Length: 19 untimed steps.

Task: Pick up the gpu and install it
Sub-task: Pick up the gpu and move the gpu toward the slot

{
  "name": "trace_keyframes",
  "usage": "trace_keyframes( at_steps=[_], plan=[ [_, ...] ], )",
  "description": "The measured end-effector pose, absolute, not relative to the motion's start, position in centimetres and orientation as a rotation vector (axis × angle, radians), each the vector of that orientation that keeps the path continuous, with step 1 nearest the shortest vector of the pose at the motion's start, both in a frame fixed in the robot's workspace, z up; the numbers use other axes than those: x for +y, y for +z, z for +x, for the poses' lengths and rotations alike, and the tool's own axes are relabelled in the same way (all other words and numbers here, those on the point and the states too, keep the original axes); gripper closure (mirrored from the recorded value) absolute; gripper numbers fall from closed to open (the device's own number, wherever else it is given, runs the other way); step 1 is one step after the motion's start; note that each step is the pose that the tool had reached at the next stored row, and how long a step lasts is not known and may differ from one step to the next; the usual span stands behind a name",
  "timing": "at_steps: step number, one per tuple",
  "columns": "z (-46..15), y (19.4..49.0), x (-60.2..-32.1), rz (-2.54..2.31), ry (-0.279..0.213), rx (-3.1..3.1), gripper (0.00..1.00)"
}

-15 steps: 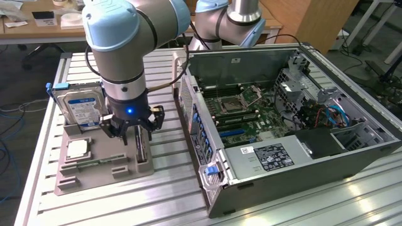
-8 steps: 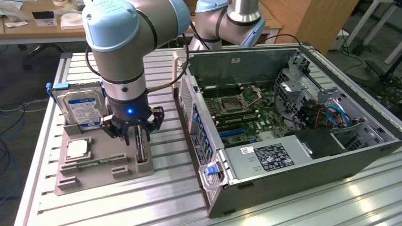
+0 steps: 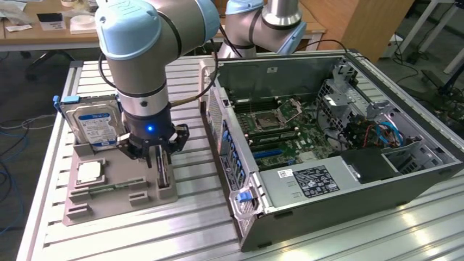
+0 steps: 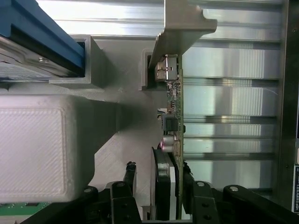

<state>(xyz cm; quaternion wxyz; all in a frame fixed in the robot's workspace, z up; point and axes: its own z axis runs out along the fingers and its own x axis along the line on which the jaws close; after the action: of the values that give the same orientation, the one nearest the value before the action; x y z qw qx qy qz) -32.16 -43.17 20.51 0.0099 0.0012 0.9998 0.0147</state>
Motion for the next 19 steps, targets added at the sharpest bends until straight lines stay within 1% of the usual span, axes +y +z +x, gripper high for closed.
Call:
trace_keyframes(
  at_steps=[11, 12, 13, 14, 15, 19],
  plan=[
    [-32.14, 20.51, -42.81, 0.004, 0.041, 3.121, 0.52],
    [-32.14, 20.52, -42.81, 0.004, 0.041, 3.121, 0.54],
    [-32.14, 20.52, -42.81, 0.004, 0.041, 3.121, 0.60],
    [-32.13, 20.51, -42.81, 0.004, 0.041, 3.121, 0.60],
    [-32.11, 20.51, -42.81, 0.004, 0.041, 3.121, 0.67],
    [-31.99, 20.52, -42.81, 0.004, 0.041, 3.121, 0.67]
  ],
)
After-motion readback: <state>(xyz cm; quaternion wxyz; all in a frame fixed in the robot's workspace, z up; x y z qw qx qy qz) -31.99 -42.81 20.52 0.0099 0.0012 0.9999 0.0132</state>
